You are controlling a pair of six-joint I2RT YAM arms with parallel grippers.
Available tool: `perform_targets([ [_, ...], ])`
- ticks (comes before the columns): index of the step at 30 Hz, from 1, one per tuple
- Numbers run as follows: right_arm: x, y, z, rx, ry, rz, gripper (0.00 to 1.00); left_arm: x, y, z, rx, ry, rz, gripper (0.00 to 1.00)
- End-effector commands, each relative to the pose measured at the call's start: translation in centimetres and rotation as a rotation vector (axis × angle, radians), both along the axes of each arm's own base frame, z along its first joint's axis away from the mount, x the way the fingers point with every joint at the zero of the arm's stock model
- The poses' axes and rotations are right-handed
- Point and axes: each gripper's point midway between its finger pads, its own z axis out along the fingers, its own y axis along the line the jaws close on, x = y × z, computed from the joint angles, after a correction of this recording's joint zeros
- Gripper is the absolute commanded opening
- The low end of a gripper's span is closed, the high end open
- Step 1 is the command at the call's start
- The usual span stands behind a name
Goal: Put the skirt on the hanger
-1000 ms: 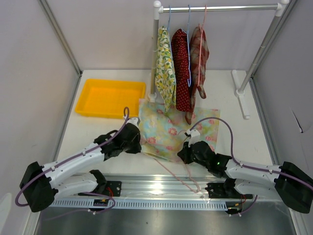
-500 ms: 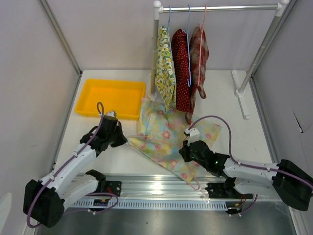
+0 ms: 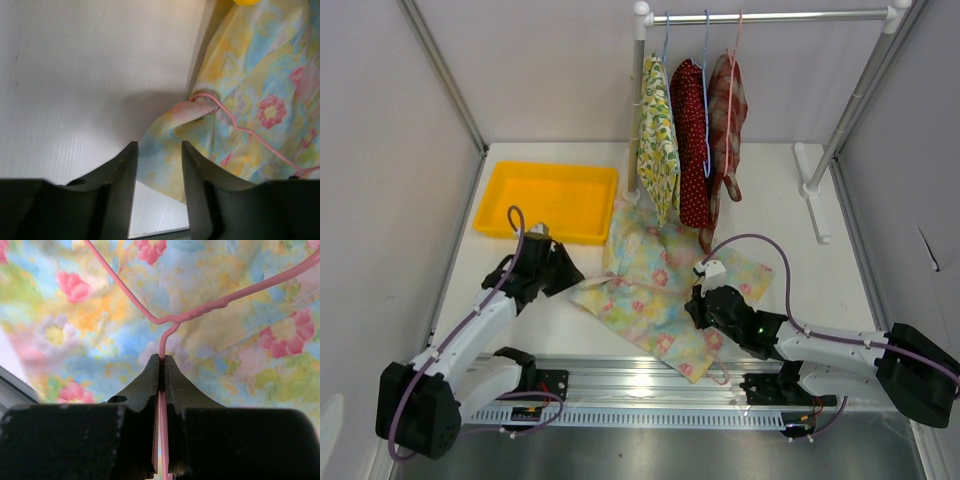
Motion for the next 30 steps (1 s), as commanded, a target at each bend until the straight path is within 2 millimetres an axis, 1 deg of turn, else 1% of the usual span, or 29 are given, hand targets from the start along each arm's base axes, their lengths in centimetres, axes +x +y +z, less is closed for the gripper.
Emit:
perform_targets([
  [1,1.0,0.9,1.7,0.011,-0.051,-0.006,0.0,-0.3,-1.5,2.0,-0.036,-0.098,-0.044,0.53],
  [2,0.7,1.1,1.5,0.006,-0.048,0.002,0.0,-0.7,-1.8,2.4,-0.032,-0.114,-0.059,0.56],
  [3,0.6,1.0,1.4,0.001,-0.047,0.003,0.0,-1.5,-3.1,3.2,-0.046,-0.136,-0.111,0.6],
  [4,0.5,1.1,1.3,-0.001,-0.047,0.005,0.0,-1.6,-2.9,3.3,-0.012,-0.153,-0.098,0.61],
  [6,0.6,1.0,1.4,-0.004,-0.053,-0.005,0.0,-2.6,-4.3,3.4,-0.014,-0.154,-0.133,0.62],
  [7,0.6,1.0,1.5,-0.004,-0.055,-0.008,0.0,-3.8,-6.3,3.4,-0.027,-0.157,-0.215,0.62],
  [8,0.7,1.0,1.5,-0.005,-0.059,-0.009,0.0,-4.2,-7.1,3.0,-0.018,-0.155,-0.23,0.61],
  [9,0.9,0.9,1.5,-0.013,-0.062,-0.015,0.0,-5.5,-9.2,2.9,-0.039,-0.158,-0.293,0.59],
  [10,1.0,0.9,1.4,-0.02,-0.062,-0.014,0.0,-5.9,-9.9,1.8,-0.015,-0.133,-0.314,0.57],
  [11,1.1,1.0,1.3,-0.025,-0.061,-0.011,0.0,-6.1,-10.7,1.6,-0.007,-0.132,-0.316,0.52],
  [12,1.1,0.9,1.2,-0.031,-0.06,-0.01,0.0,-7.1,-12.8,1.7,-0.021,-0.151,-0.385,0.51],
  [13,1.2,1.0,1.1,-0.037,-0.059,-0.012,0.0,-7.2,-13.9,1.9,-0.026,-0.166,-0.406,0.49],
  [14,1.3,0.9,1.1,-0.039,-0.059,-0.013,0.0,-7.5,-14.7,1.0,-0.005,-0.16,-0.419,0.46],
  [15,1.3,0.9,1.1,-0.039,-0.059,-0.015,0.0,-8.1,-16.5,1.4,-0.034,-0.19,-0.459,0.45],
  [16,1.4,0.8,1.0,-0.038,-0.058,-0.021,0.0,-8.1,-17.1,1.3,-0.033,-0.193,-0.461,0.44],
  [17,1.4,0.6,0.8,-0.041,-0.053,-0.024,0.0,-8.1,-17.5,-0.1,-0.003,-0.166,-0.46,0.38],
  [18,1.5,0.5,0.8,-0.04,-0.052,-0.029,0.0,-8.5,-18.1,-0.4,-0.002,-0.163,-0.48,0.36],
  [19,1.6,0.4,1.0,-0.032,-0.051,-0.033,0.0,-8.4,-18.9,-0.4,-0.017,-0.174,-0.486,0.35],
  [20,1.6,0.3,0.9,-0.031,-0.049,-0.032,0.0,-8.5,-19.3,-1.2,-0.006,-0.163,-0.498,0.32],
  [21,1.7,0.2,1.1,-0.03,-0.052,-0.036,0.0,-9.0,-20.0,-1.4,-0.014,-0.161,-0.524,0.31],
  [22,1.8,0.2,1.2,-0.029,-0.052,-0.041,0.0,-9.2,-20.4,-1.7,-0.017,-0.156,-0.533,0.29],
  [23,2.0,0.1,1.3,-0.025,-0.054,-0.045,0.0,-9.4,-20.6,-2.6,0.003,-0.139,-0.544,0.27],
  [24,2.1,0.0,1.4,-0.03,-0.056,-0.047,0.0,-9.8,-20.8,-2.9,0.005,-0.131,-0.557,0.26],
  [28,2.7,-0.2,1.7,-0.036,-0.067,-0.053,0.0,-10.6,-20.2,-5.0,0.047,-0.051,-0.551,0.18],
  [30,3.2,-0.5,1.7,-0.044,-0.067,-0.064,0.0,-11.2,-18.9,-6.0,0.085,0.006,-0.528,0.11],
])
